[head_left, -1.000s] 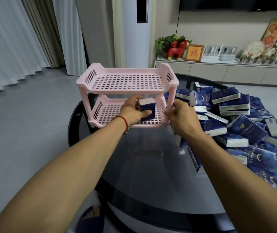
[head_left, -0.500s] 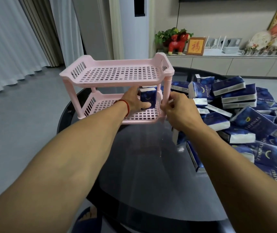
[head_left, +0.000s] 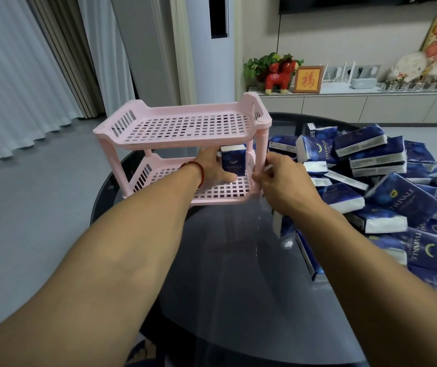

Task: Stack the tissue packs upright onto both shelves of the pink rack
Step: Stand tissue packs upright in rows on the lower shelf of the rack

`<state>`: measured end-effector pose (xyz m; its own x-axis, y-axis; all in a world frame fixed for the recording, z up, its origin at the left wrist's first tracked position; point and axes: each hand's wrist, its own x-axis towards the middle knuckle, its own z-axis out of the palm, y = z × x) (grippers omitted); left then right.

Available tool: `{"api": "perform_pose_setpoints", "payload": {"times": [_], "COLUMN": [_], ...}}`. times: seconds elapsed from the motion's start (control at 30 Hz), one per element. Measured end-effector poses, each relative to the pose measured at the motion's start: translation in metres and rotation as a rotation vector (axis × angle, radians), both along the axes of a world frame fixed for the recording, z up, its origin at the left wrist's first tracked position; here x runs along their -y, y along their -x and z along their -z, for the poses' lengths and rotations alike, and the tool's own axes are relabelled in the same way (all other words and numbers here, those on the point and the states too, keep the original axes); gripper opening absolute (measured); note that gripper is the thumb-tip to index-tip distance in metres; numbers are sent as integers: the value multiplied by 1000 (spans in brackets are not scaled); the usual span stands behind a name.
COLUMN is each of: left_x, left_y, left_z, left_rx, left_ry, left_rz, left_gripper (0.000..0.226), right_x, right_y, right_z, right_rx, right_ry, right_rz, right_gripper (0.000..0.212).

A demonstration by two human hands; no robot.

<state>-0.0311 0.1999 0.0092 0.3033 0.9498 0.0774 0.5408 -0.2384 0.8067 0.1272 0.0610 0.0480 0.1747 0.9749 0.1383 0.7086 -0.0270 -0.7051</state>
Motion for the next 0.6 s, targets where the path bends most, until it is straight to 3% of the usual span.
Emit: {"api": "perform_pose_setpoints", "payload": {"times": [0.27,0.6], "left_x": [-2,-6], "left_y": [6,5], "left_z": [9,7], "left_rx": [57,66], "left_ry": [11,111], "left_rz": [-46,-76], "left_gripper": [57,58], "right_x": [0,-1], "right_y": [-1,-2], "right_z": [0,2], "right_rx": [25,52], "right_ry": [-5,-13], "right_rz": [0,4], "right_gripper": [19,21]}}
